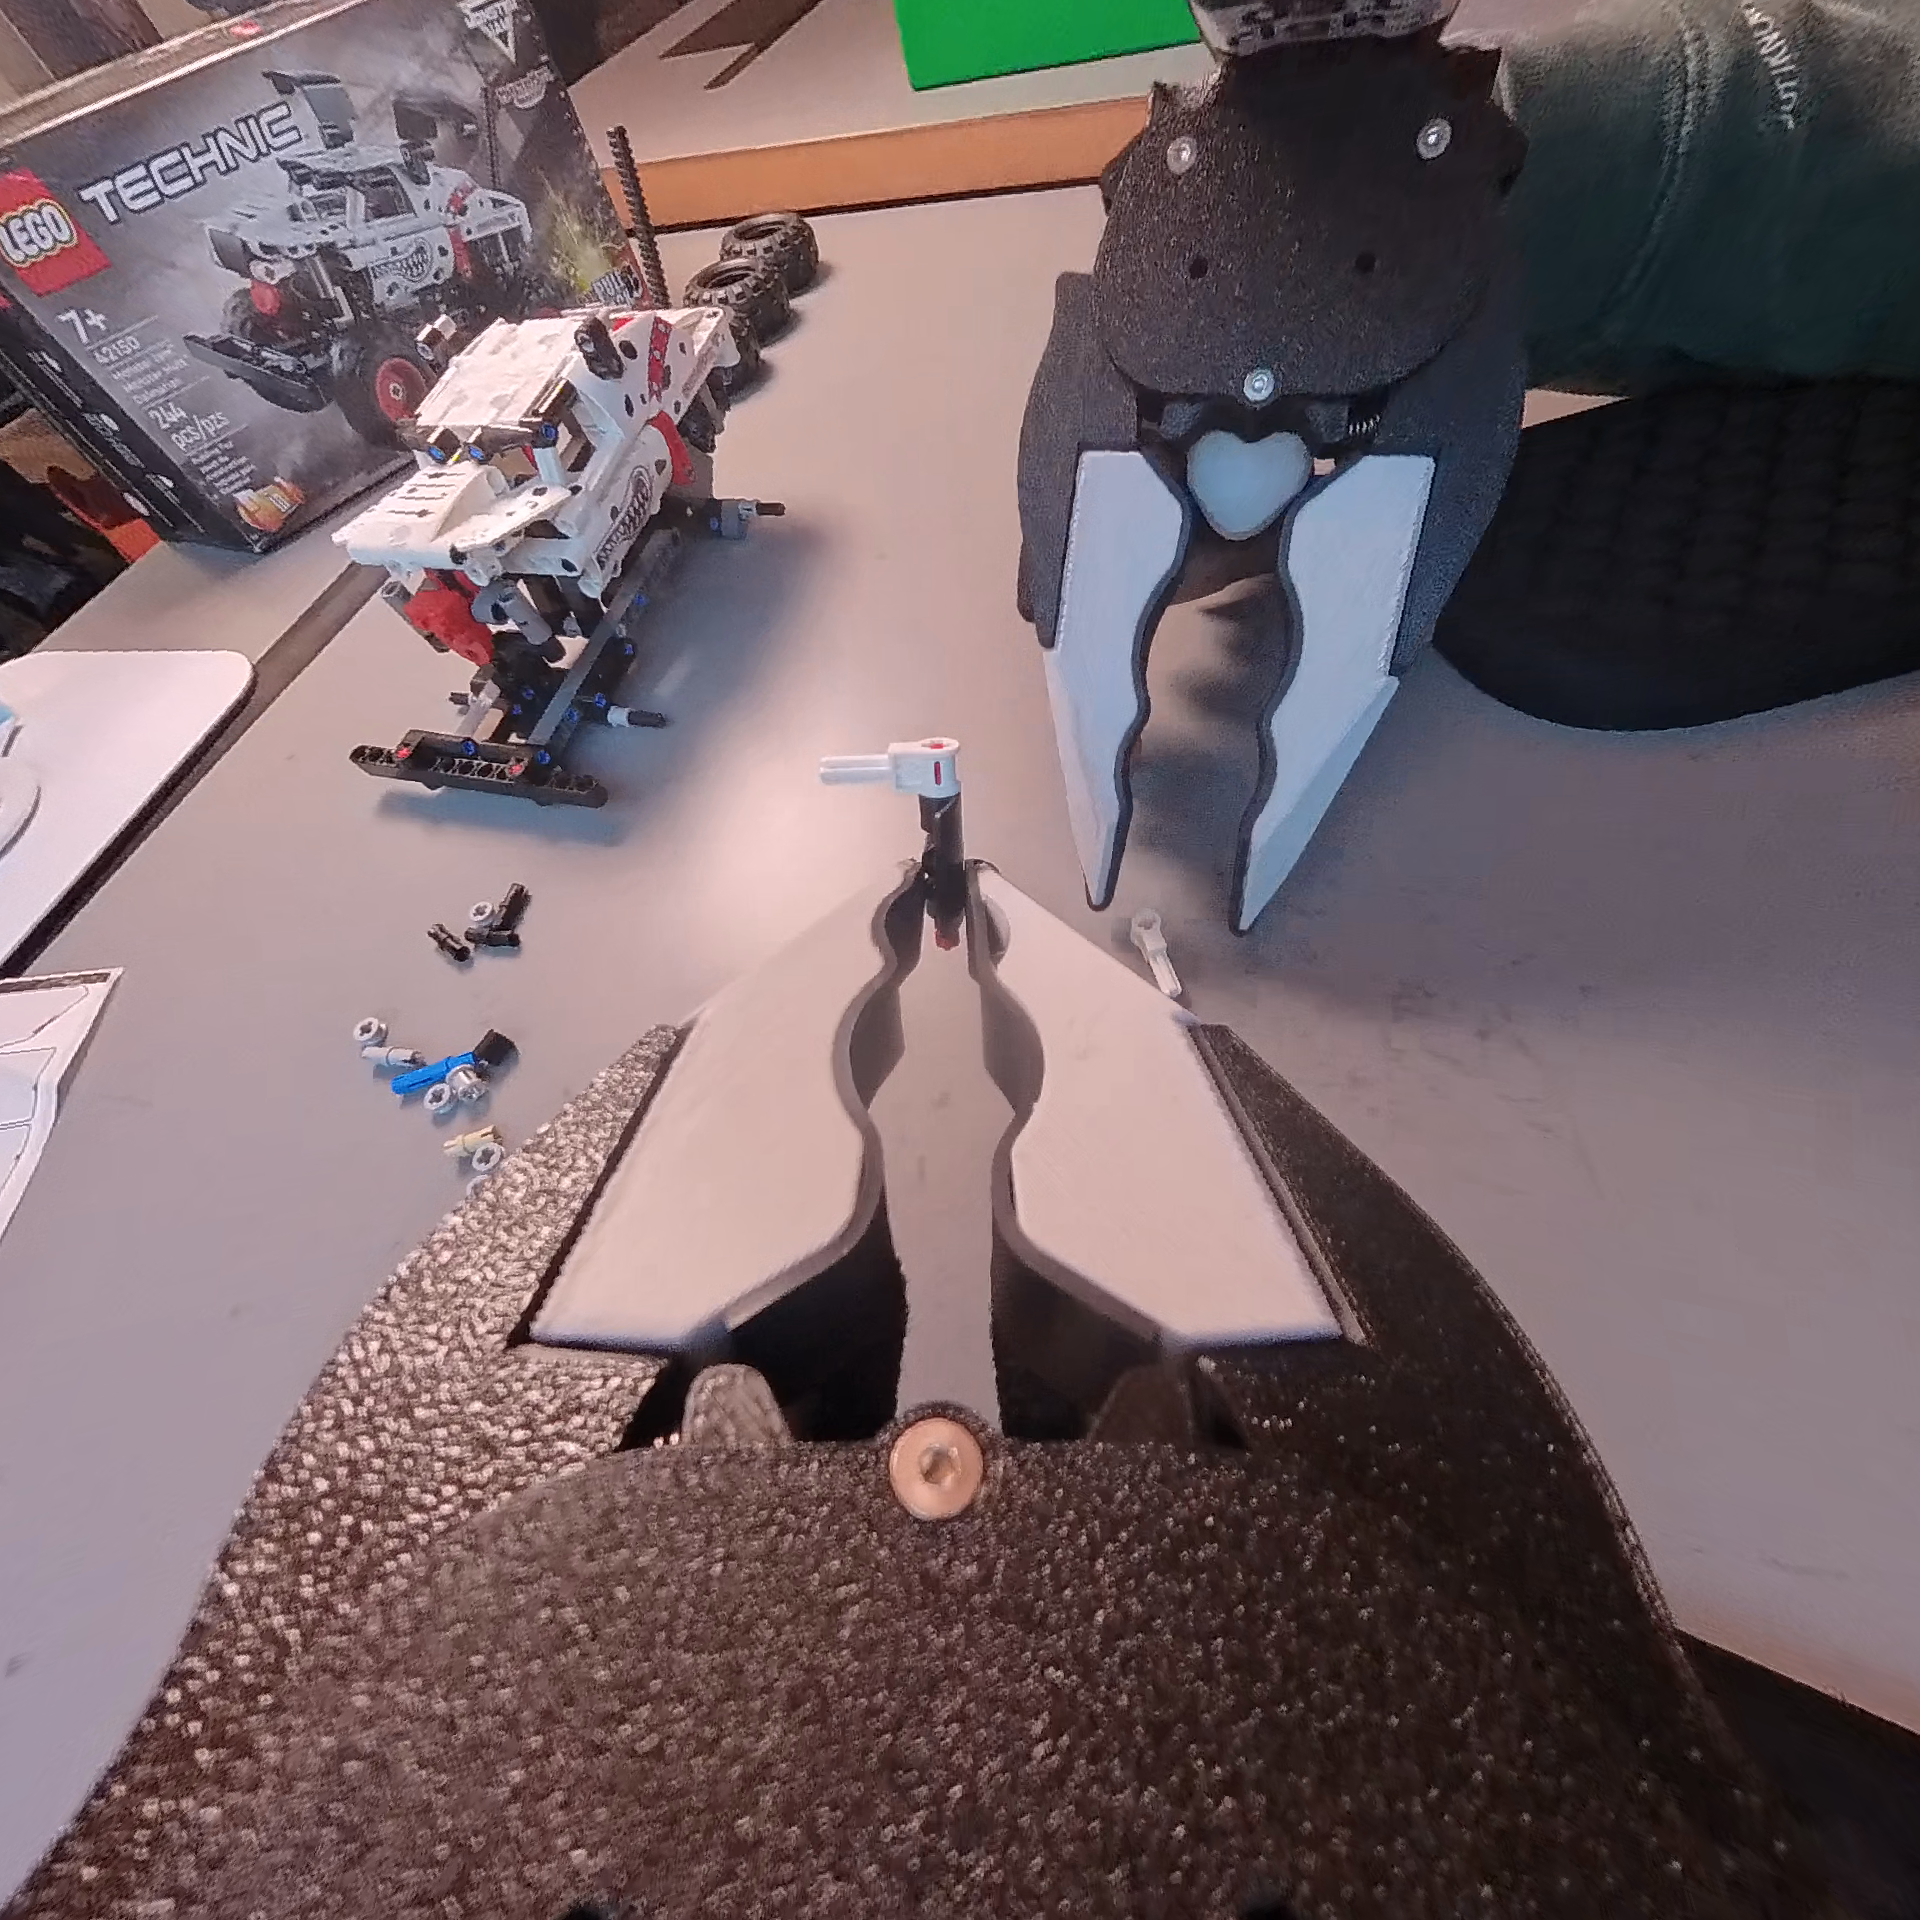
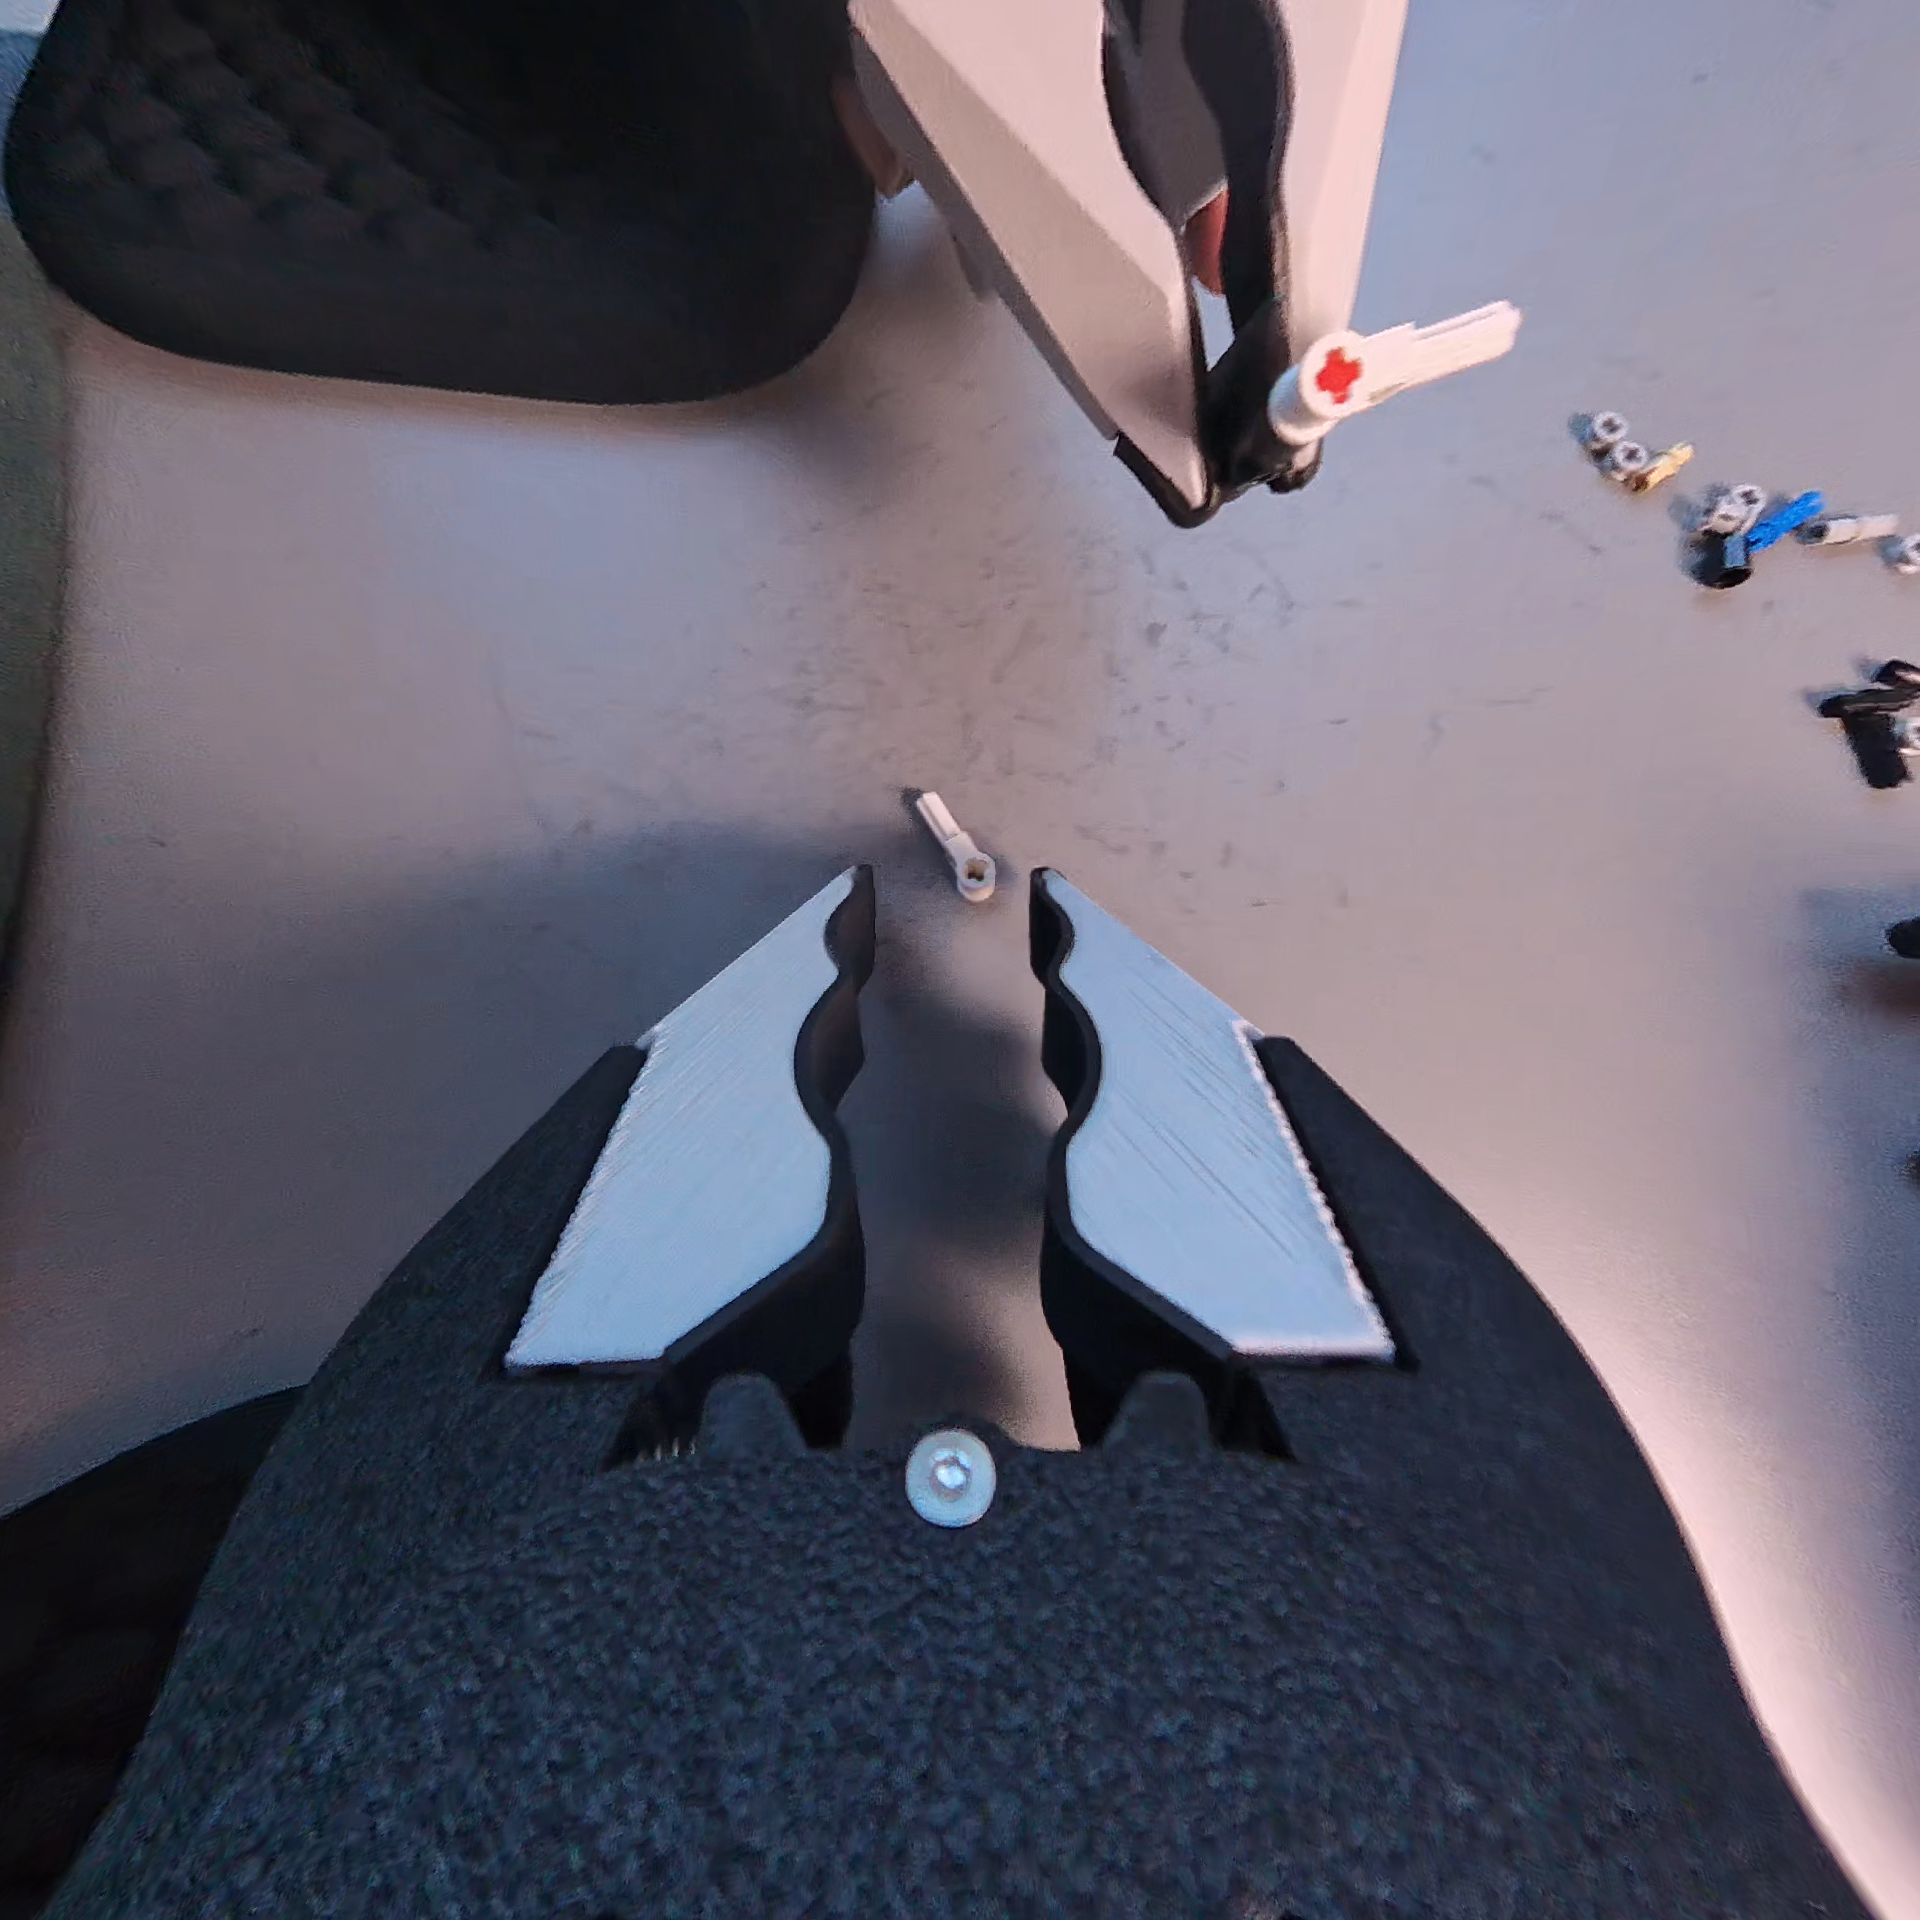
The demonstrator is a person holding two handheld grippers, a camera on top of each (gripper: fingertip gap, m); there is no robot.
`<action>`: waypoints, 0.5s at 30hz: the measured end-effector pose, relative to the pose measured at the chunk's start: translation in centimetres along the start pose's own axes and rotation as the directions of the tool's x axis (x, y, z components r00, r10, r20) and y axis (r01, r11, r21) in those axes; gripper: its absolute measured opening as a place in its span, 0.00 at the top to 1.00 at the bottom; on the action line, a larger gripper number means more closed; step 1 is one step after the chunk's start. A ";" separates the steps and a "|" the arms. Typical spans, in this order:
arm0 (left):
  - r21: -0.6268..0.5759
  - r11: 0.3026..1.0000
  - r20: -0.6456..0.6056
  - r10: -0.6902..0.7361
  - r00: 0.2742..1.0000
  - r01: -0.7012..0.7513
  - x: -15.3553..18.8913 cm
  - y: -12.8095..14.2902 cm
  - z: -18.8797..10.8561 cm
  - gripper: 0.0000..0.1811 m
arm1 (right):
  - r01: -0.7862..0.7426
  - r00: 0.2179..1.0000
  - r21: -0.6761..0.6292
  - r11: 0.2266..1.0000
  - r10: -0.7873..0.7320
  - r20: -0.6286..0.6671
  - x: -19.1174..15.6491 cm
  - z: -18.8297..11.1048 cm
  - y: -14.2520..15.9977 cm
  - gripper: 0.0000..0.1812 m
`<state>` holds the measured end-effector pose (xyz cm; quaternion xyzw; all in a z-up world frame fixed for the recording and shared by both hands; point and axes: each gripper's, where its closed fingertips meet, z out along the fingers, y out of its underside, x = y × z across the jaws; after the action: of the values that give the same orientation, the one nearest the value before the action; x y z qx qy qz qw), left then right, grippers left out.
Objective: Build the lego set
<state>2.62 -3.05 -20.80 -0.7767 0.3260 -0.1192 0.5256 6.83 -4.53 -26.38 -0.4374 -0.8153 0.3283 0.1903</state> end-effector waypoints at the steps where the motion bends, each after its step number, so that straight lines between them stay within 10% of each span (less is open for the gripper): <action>1: 0.000 1.000 0.000 0.003 1.000 -0.003 0.0 0.0 0.0 0.97 | 0.005 1.000 -0.026 1.000 -0.005 0.006 -0.1 0.3 0.2 0.84; 15: 0.006 1.000 -0.003 0.000 1.000 0.000 0.0 -0.1 -0.1 0.97 | 0.019 0.998 0.035 0.999 -0.021 0.062 -1.4 -0.8 -1.5 0.90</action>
<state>2.60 -3.13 -20.63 -0.7750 0.3265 -0.1210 0.5274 7.24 -6.02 -24.78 -0.4156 -0.8194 0.3536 0.1756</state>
